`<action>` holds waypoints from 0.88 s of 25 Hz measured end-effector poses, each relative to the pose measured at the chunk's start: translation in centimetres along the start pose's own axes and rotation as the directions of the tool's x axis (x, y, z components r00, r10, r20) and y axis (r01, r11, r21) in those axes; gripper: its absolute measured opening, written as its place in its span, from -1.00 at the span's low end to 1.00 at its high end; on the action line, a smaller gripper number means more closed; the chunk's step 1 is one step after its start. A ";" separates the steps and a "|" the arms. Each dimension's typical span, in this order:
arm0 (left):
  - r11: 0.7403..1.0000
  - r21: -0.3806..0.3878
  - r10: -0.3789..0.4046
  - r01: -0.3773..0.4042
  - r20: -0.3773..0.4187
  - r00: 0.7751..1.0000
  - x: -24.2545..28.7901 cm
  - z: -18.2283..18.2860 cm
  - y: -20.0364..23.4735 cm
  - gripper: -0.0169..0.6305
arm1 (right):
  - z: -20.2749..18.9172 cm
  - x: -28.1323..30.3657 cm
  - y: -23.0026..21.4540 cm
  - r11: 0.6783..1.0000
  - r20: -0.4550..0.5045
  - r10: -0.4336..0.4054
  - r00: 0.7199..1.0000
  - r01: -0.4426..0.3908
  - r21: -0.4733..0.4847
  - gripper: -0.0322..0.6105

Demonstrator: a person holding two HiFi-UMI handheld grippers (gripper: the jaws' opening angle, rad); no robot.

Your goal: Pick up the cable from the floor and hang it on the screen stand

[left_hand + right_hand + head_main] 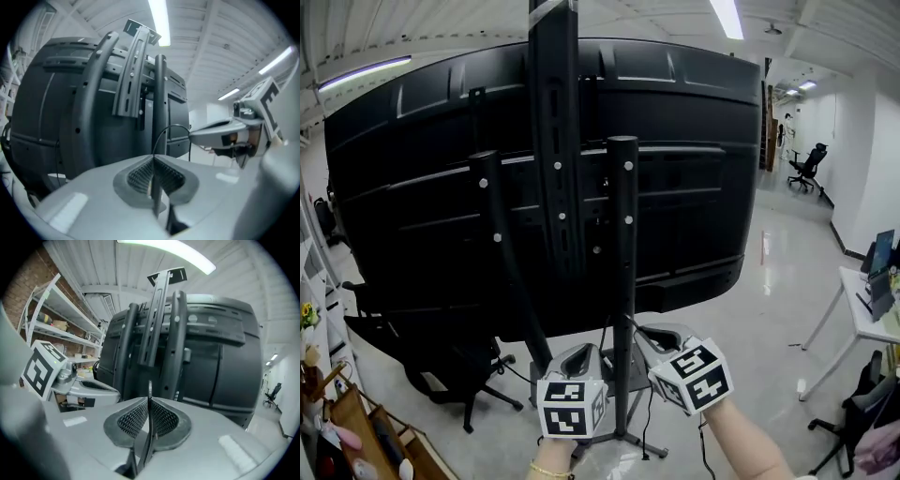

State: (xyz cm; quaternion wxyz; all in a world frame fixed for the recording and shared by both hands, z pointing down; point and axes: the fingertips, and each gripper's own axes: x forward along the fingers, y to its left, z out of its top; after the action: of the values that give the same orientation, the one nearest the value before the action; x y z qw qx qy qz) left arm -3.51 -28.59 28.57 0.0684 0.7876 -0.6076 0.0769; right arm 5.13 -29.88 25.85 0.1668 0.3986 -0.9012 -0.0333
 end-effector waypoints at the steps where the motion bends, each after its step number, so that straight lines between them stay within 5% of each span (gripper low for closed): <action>1: 1.000 0.026 0.002 -0.002 0.022 1.000 0.4 1.8 -0.2 -0.92 | 2.1 -0.6 -1.1 1.000 0.033 -0.010 0.999 0.010 -0.015 -0.83; 8: 0.989 0.140 0.011 -0.047 0.247 0.969 0.9 16.8 -0.6 -0.92 | 17.7 -5.0 -7.7 0.985 0.271 -0.085 0.959 0.122 -0.122 -0.83; 14: 0.975 0.192 0.045 -0.114 0.329 0.943 2.2 25.5 -0.3 -0.92 | 28.5 -5.6 -12.4 0.972 0.377 -0.157 0.913 0.210 -0.106 -0.83; 22: 0.958 0.221 0.101 -0.183 0.336 0.936 3.8 28.7 0.4 -0.92 | 30.8 -1.5 -16.2 0.967 0.254 -0.236 0.938 0.254 -0.037 -0.83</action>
State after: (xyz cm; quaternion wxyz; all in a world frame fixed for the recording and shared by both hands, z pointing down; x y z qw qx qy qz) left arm -1.88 -38.03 1.31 -0.1365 0.7456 -0.6517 0.0278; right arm 7.47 -42.03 -6.71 0.0613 0.4944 -0.8566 -0.1347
